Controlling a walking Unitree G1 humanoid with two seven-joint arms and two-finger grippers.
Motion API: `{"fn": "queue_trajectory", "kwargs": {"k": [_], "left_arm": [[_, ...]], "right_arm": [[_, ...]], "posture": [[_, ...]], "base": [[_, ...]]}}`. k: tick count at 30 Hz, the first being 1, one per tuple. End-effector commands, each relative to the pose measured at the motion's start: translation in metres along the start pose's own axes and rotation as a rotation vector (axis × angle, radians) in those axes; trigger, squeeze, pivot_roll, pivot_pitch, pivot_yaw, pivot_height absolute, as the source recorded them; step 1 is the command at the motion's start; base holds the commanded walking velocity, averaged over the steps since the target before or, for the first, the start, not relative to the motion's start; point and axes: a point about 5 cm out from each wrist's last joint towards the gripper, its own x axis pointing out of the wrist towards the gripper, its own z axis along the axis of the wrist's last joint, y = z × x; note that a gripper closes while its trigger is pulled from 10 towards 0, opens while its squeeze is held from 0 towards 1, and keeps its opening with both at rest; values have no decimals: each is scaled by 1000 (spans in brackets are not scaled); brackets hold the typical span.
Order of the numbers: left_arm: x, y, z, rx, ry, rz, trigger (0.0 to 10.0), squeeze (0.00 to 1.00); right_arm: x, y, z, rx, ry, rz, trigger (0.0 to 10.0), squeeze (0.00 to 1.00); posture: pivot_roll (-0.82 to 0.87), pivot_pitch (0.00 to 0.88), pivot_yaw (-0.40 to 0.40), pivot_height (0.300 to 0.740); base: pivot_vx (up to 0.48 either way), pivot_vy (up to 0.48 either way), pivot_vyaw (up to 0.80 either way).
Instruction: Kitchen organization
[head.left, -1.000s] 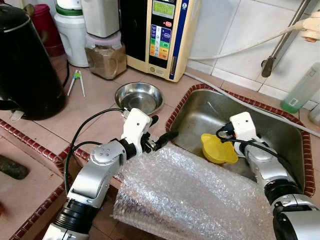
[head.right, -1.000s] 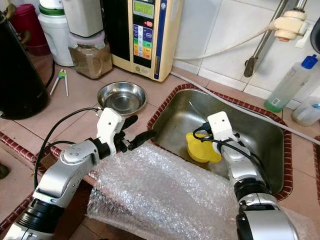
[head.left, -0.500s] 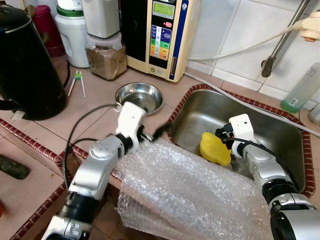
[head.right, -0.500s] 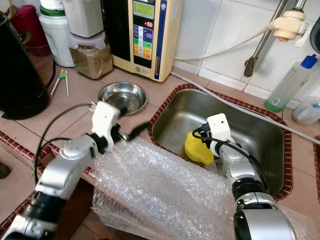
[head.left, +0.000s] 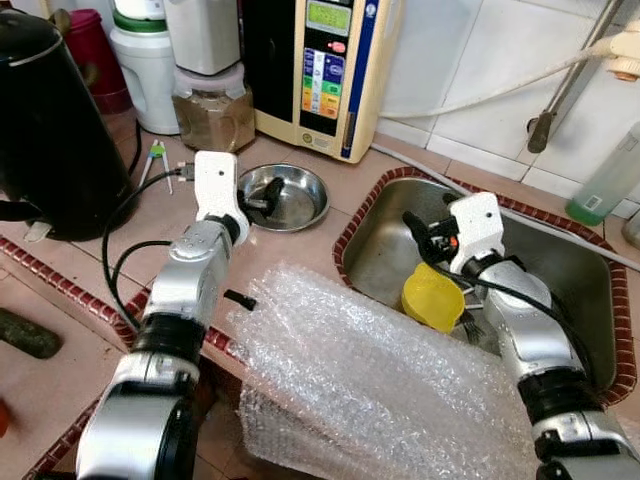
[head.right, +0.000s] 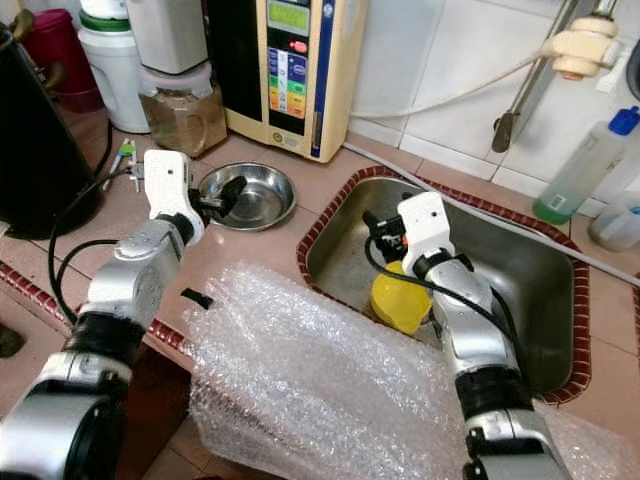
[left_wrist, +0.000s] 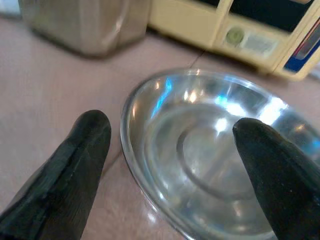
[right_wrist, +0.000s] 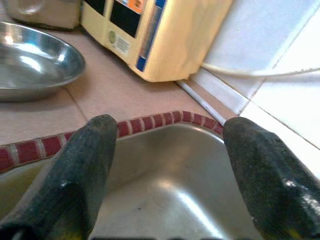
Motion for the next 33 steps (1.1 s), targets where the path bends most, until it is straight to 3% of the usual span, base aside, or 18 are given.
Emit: {"fn": "queue_trajectory", "kwargs": {"k": [1, 2, 3, 4, 5, 6, 7, 8, 11, 12, 16, 19, 21, 28, 33], "left_arm": [[4, -5, 3, -15, 17, 11, 10000, 1000], [6, -6, 3, -16, 24, 12, 10000, 961], [7, -7, 3, -17, 36, 18, 10000, 616], [8, -7, 2, -32, 46, 28, 10000, 98], [9, -7, 2, -43, 54, 35, 10000, 98], [10, -9, 2, -46, 68, 25, 10000, 0], [10, -9, 1, -54, 77, 24, 10000, 0], [11, -11, 0, -59, 87, 18, 10000, 0], [12, -12, -1, -81, 110, 16, 10000, 0], [12, -12, -3, -101, 129, 10, 0, 0], [12, -8, -6, -142, 160, 26, 0, 0], [11, 0, -11, -164, 187, 46, 0, 0], [10, 2, -12, -172, 193, 56, 0, 0], [7, 16, -20, -218, 219, 88, 0, 0], [5, 23, -24, -192, 238, 92, 0, 0]], "right_arm": [[-1, -2, 9, -20, -17, -2, 10000, 1000], [-2, -2, 11, -20, -19, -4, 10000, 1000], [-3, -2, 13, -21, -23, -6, 10000, 1000], [-4, -2, 14, -22, -25, -7, 10000, 710], [-5, -1, 15, -23, -25, -8, 10000, 710], [-6, 0, 17, -23, -24, -9, 10000, 306], [-7, 1, 17, -26, -24, -7, 10000, 59], [-8, 1, 17, -29, -21, -6, 10000, 0], [-9, 3, 18, -31, -17, -5, 10000, 0], [-11, 4, 18, -29, -10, -2, 10000, 0], [-13, 10, 20, -15, -6, 40, 10000, 0], [-16, 26, 25, 17, -33, 181, 10000, 0], [-17, 29, 26, 15, -31, 213, 10000, 0], [-16, 34, 29, 16, -25, 250, 10000, 0], [-15, 35, 31, 7, -26, 264, 10000, 0]], "posture": [[-25, 94, -8, 740], [-28, 94, -6, 740], [-30, 95, -4, 740], [-35, 95, -2, 740], [-35, 95, -2, 740], [-40, 95, 3, 740], [-40, 95, 5, 740], [-40, 95, 5, 740], [-40, 96, 7, 740], [-38, 97, 11, 740], [-31, 98, 14, 740], [-25, 98, 11, 740], [-24, 99, 10, 740], [-1, 97, 1, 740], [11, 99, -4, 740]], "base": [[0, 0, 0], [0, 0, 0], [0, 0, 0], [0, 0, 0], [0, 0, 0], [0, 0, 0], [0, 0, 0], [0, 0, 0], [0, 0, 0], [0, 0, 0], [0, 0, 0], [0, 0, 0], [0, 0, 0], [0, 0, 0], [0, 0, 0]]}}
